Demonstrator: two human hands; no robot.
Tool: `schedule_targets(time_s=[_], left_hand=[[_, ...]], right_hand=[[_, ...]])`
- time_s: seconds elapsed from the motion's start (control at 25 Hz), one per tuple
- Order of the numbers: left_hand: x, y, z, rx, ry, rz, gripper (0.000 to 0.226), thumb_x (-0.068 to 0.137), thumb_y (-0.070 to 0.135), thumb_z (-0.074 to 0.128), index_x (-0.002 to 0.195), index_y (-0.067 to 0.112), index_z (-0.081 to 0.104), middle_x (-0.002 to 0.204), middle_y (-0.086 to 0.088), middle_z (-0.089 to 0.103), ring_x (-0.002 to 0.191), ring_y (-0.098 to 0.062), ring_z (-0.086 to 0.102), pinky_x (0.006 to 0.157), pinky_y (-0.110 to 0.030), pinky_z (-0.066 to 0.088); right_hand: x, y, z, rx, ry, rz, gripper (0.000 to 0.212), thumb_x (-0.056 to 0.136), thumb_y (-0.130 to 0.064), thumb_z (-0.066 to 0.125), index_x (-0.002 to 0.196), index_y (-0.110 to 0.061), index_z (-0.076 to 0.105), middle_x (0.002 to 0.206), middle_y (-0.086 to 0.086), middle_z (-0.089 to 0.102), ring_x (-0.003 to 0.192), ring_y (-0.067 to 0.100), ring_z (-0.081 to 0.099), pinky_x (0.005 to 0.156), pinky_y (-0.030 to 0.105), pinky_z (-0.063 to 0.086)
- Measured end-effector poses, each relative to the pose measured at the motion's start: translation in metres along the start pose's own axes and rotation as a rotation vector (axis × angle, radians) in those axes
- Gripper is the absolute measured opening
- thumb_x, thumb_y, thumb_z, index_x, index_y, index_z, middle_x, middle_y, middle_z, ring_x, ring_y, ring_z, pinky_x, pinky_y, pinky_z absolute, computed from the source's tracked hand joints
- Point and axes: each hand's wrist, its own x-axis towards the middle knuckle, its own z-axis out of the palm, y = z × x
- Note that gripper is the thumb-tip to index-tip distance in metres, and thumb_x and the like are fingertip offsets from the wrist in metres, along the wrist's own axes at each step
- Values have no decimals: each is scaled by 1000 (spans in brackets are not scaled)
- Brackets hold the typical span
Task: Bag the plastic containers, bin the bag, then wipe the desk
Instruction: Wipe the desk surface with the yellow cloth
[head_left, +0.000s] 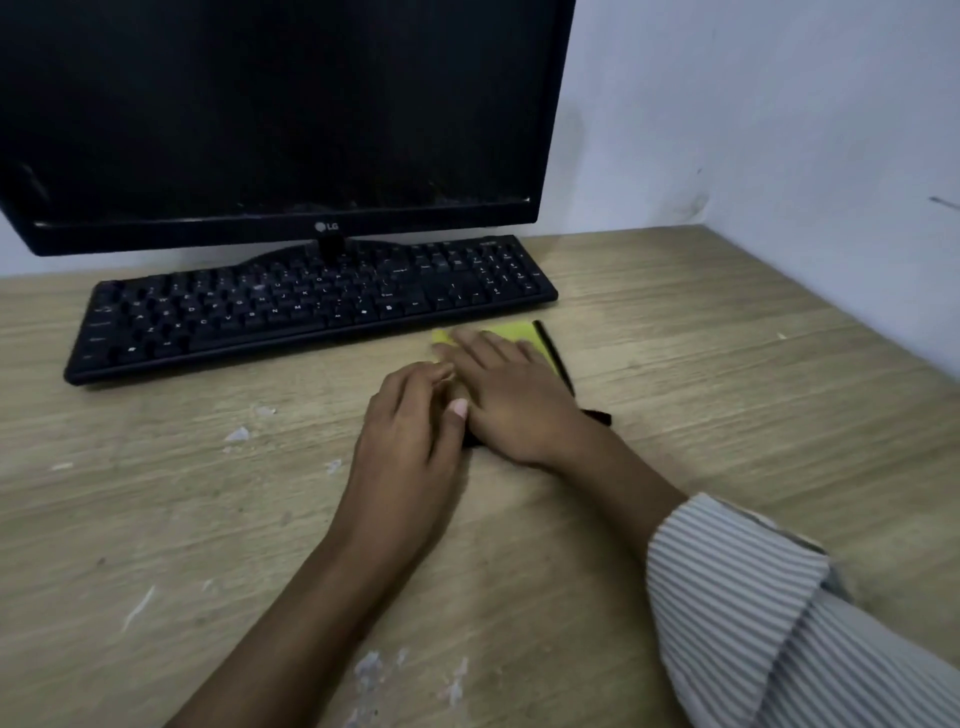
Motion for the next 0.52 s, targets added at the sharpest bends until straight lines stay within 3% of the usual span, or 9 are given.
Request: schedule_targets(time_s=[0.16,0.32,0.44,0.52], left_hand=[[0,-2,-1,-33,11,-15,36,96,29,43,130,21,49,132,10,41,115,2,40,89,5,25],[0,0,0,25,-38,12,38,96,33,41,133,25,46,135,13,38,119,2,36,94,-11,27],[-2,-1,-1,34,-41,5,38,96,35,40,132,24,48,137,11,39,122,0,36,97,-16,27],[-1,1,-2,75,-9,51,36,98,34,39,130,22,50,139,9,41,125,-1,36,101,-18,28]], right_hand=[[-50,12,0,8,63,-146,62,92,-56,12,149,-33,23,159,-10,20,145,10,16,117,38,13],[-21,60,-10,-6,32,101,58,97,-57,17,150,-35,19,161,-10,14,147,12,12,118,41,10],[1,29,-5,27,1,41,54,101,-50,22,152,-31,18,162,-7,11,148,14,9,119,44,6],[-2,16,-4,71,39,-50,51,101,-45,28,149,-27,28,159,-5,23,146,13,18,118,43,7]])
